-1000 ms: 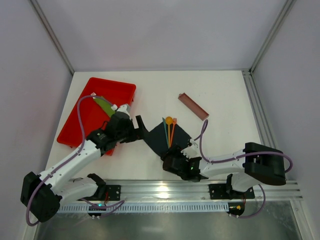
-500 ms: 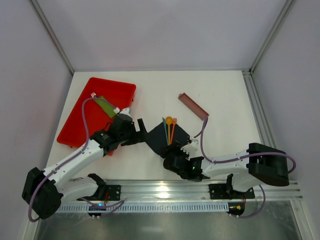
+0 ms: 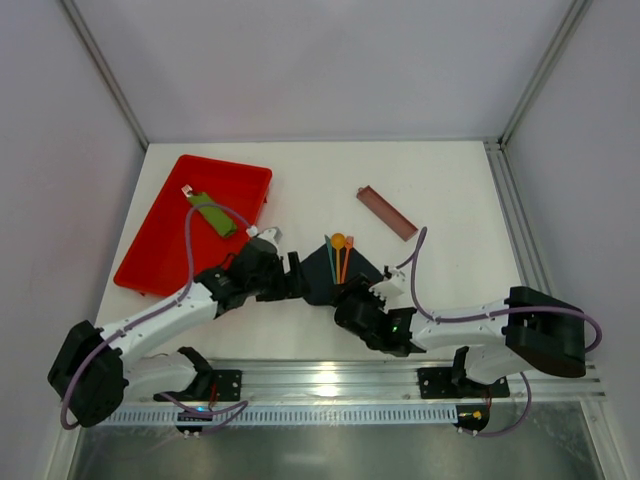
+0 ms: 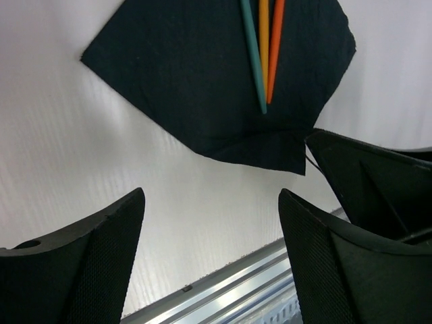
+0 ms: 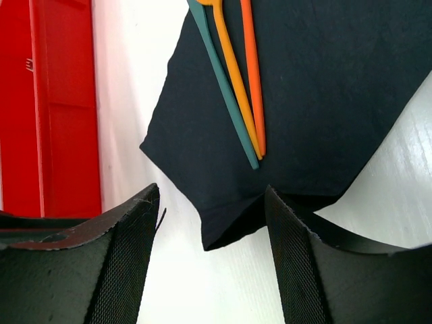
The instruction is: Place the utensils on the paper napkin and roll it up
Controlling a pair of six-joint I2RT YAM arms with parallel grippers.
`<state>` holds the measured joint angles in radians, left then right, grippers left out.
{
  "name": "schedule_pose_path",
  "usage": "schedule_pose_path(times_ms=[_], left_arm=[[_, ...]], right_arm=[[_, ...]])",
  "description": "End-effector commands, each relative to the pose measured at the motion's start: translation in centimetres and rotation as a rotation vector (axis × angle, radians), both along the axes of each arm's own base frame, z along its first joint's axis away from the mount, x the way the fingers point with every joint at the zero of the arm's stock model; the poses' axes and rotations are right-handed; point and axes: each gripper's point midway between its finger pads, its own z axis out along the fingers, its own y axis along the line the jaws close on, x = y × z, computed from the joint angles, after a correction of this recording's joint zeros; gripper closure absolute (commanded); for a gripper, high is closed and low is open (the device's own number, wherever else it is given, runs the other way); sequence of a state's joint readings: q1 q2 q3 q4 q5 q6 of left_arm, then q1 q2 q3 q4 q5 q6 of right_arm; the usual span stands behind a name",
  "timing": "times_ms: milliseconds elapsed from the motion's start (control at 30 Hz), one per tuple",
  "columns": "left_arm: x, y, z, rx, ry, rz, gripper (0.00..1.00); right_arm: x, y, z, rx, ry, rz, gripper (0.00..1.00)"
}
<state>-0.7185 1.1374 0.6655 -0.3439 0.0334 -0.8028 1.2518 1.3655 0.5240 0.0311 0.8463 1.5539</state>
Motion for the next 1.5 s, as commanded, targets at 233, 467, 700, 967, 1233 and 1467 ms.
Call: schedule_pose_path(times_ms=[233,467,700,967,1233,1467], left_arm=[[-1.4,-3.7,0.2,-0.144,-0.001,-0.154,0.53],[-2.7,-6.5,-0.7,-0.205,0.047,-0.229,0.67],[-4.1,-8.6,-2.0,-0.228,0.083,-0.274,0.78],[-3.2,-8.1,-1.9,-0.211,0.044,-0.222,0.78],[-2.6,-8.9,-2.8,-0.232,0.070,-0.188,0.77],[-1.1,-8.9,-2.8,-0.193,0.039,-0.136,0.73]], right_arm=[[1.6,-0.2,1.4,0.040,-0.057,-0.013,0.35],[1.8,0.4,1.1,0.050,-0.049,0.002,0.35],[1.9,0.3,0.9,0.045,-0.045,0.000,0.35],[1.8,0.1,0.6,0.046,-0.038,-0.006,0.35],[1.9,-0.3,1.0,0.037,-0.043,-0.008,0.35],[1.7,-1.0,1.5,0.025,-0.032,-0.008,0.35]])
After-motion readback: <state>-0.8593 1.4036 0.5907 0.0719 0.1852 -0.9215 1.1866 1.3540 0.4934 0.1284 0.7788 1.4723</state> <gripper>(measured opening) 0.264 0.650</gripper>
